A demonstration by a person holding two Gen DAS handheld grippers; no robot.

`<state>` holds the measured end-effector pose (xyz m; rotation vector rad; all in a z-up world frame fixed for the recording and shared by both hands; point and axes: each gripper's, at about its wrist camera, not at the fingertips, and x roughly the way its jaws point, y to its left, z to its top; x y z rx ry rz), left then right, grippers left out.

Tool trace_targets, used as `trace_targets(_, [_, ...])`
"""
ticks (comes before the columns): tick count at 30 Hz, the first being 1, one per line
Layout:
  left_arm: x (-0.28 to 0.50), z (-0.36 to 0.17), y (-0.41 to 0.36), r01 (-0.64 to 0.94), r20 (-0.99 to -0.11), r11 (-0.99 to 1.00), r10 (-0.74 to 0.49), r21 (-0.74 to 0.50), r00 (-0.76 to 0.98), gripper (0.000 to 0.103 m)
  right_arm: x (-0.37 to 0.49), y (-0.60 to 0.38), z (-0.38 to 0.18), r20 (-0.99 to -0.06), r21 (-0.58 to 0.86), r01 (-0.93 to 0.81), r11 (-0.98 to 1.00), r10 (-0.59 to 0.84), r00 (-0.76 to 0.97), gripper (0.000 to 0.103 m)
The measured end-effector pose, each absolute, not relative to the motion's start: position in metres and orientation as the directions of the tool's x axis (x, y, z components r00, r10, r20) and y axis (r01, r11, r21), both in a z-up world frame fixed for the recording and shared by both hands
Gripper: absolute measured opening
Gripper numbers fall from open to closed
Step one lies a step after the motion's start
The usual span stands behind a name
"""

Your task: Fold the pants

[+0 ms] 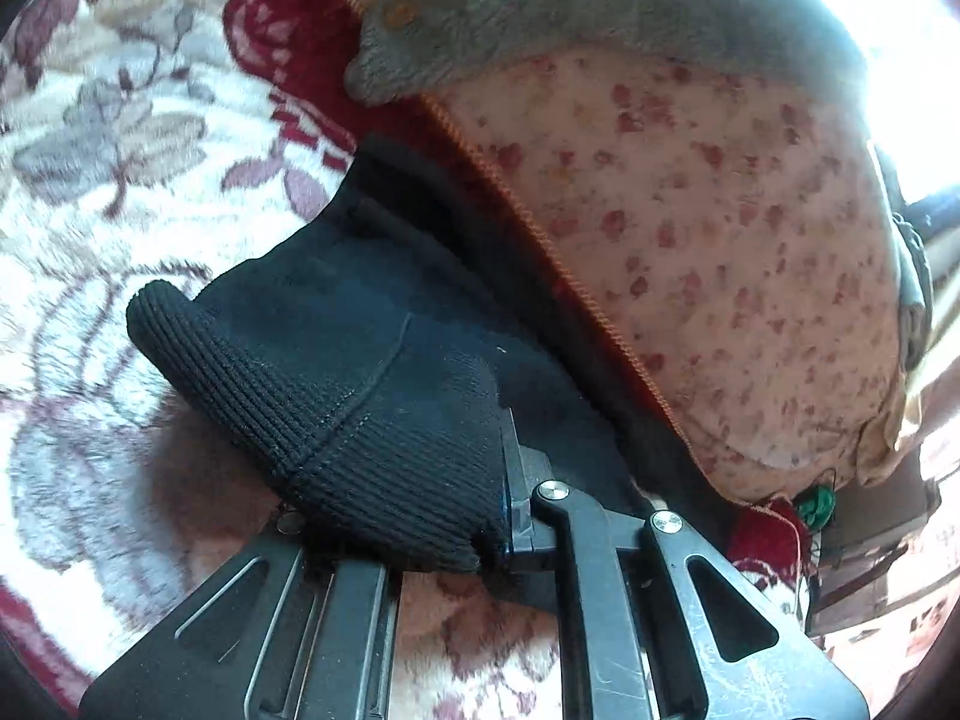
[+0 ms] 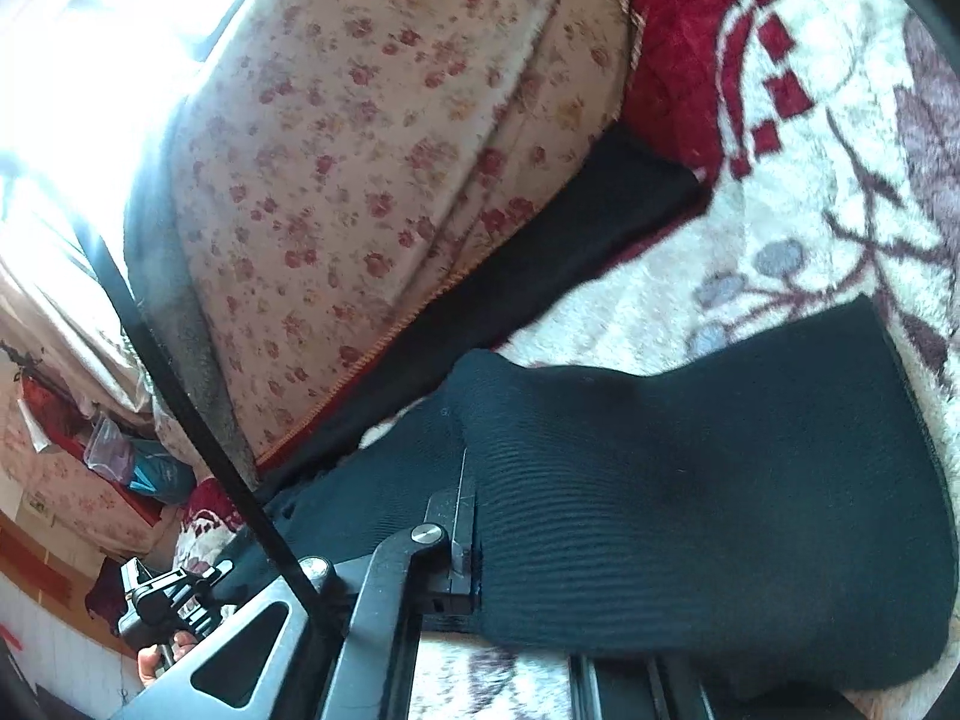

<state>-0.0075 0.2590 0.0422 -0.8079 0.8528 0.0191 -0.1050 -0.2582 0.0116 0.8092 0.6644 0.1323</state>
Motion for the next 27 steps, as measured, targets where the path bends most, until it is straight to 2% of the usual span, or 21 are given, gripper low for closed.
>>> trace_targets(9, [-0.063,0.070,0.297,-0.326,-0.680,0.736,-0.242,-0.593,0.692,0.007,-0.134,-0.239,0.047,-0.437,0.734,0.031,0.679,0.437,0.787,0.005])
trace_targets(14, [-0.094,0.060,0.324,-0.374,-0.718,0.753,-0.183,-0.542,0.672,0.007,-0.163,-0.205,0.041,-0.463,0.735,-0.022,0.677,0.526,0.713,0.005])
trace_targets(18, [-0.101,0.037,0.321,-0.400,-0.757,0.769,-0.160,-0.498,0.634,0.007,-0.176,-0.208,0.008,-0.493,0.770,0.076,0.633,0.515,0.701,0.006])
trace_targets(20, [-0.103,0.036,0.318,-0.403,-0.756,0.775,-0.142,-0.487,0.639,0.007,-0.178,-0.220,-0.003,-0.491,0.803,0.140,0.580,0.509,0.707,0.015])
trace_targets(22, [-0.103,0.038,0.315,-0.407,-0.755,0.778,-0.128,-0.479,0.643,0.007,-0.181,-0.231,-0.005,-0.471,0.823,0.154,0.547,0.505,0.723,0.017])
trace_targets(24, [-0.102,0.038,0.316,-0.410,-0.756,0.777,-0.127,-0.478,0.642,0.007,-0.182,-0.241,0.000,-0.495,0.801,0.188,0.569,0.453,0.741,0.021])
trace_targets(27, [-0.101,0.037,0.317,-0.409,-0.759,0.777,-0.132,-0.478,0.637,0.007,-0.187,-0.261,-0.002,-0.490,0.813,0.238,0.531,0.404,0.772,0.021])
